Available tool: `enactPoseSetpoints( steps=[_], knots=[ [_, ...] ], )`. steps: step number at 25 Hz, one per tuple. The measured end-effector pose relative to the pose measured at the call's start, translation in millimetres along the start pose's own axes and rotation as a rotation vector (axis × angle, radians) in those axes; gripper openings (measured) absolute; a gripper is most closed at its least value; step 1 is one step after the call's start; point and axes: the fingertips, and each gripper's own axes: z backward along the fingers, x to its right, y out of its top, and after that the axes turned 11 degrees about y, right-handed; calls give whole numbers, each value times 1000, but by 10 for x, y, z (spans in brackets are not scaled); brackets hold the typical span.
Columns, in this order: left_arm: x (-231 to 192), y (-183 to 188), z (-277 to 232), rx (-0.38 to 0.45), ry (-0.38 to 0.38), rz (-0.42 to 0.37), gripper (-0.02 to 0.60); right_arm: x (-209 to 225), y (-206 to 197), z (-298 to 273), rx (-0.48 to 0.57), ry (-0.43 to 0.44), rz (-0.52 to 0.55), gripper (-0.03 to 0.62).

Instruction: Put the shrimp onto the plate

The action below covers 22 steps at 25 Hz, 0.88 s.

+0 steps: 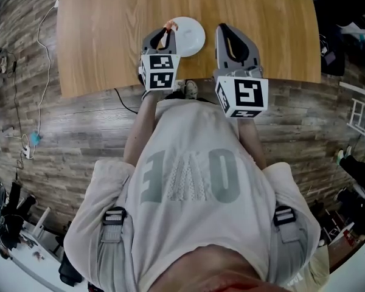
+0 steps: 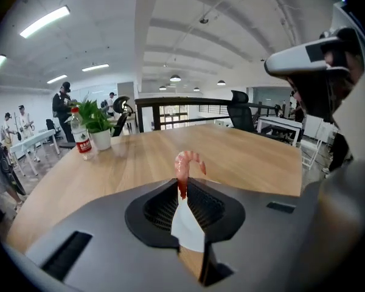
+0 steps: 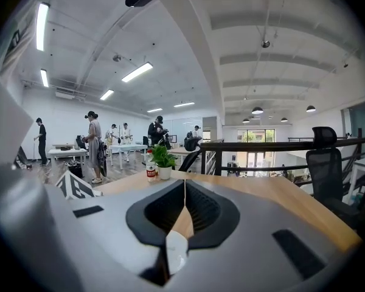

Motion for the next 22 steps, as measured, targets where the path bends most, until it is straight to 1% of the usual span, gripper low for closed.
enactPoseSetpoints(
  steps=[4,10,17,22],
  knots=[
    [103,-272,-96,-121,-47,-14,52,20,-39,22,-11,-12,-10,20],
    [250,-607,-160,-278,-114,-43,52,28,-74,29,-25,-21,-23,20],
    [309,-726,-156,-351,-136,-78,52,32,-100,35,-34,-20,-25,20],
    [334,-780,-125,-376,-140,-115,52,-2,-107,41,-33,-14,-26,20]
  ],
)
